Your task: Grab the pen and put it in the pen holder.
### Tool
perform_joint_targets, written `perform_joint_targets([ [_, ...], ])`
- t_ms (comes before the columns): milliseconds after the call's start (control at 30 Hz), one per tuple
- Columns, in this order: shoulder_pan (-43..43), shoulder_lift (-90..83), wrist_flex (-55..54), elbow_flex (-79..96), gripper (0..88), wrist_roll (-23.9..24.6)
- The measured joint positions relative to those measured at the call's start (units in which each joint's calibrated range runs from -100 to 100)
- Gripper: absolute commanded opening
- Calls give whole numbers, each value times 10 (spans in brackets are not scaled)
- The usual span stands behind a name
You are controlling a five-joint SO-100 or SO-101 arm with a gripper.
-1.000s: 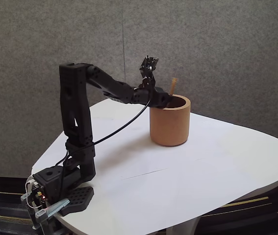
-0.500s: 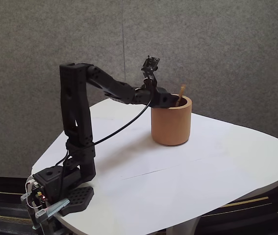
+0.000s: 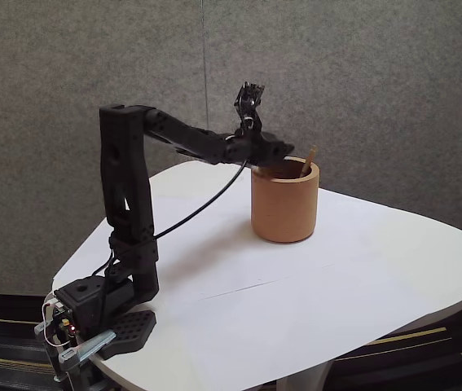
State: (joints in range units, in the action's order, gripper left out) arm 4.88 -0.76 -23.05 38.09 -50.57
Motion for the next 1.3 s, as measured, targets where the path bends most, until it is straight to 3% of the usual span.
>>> perform_joint_targets([
  [367, 0, 0, 47, -218, 344, 0],
  [633, 1, -6, 279, -470, 344, 16],
  [833, 1, -101, 517, -489, 340, 146],
  [967, 1, -180, 618, -446, 340, 242],
  [1300, 1, -464, 653, -14, 339, 430],
])
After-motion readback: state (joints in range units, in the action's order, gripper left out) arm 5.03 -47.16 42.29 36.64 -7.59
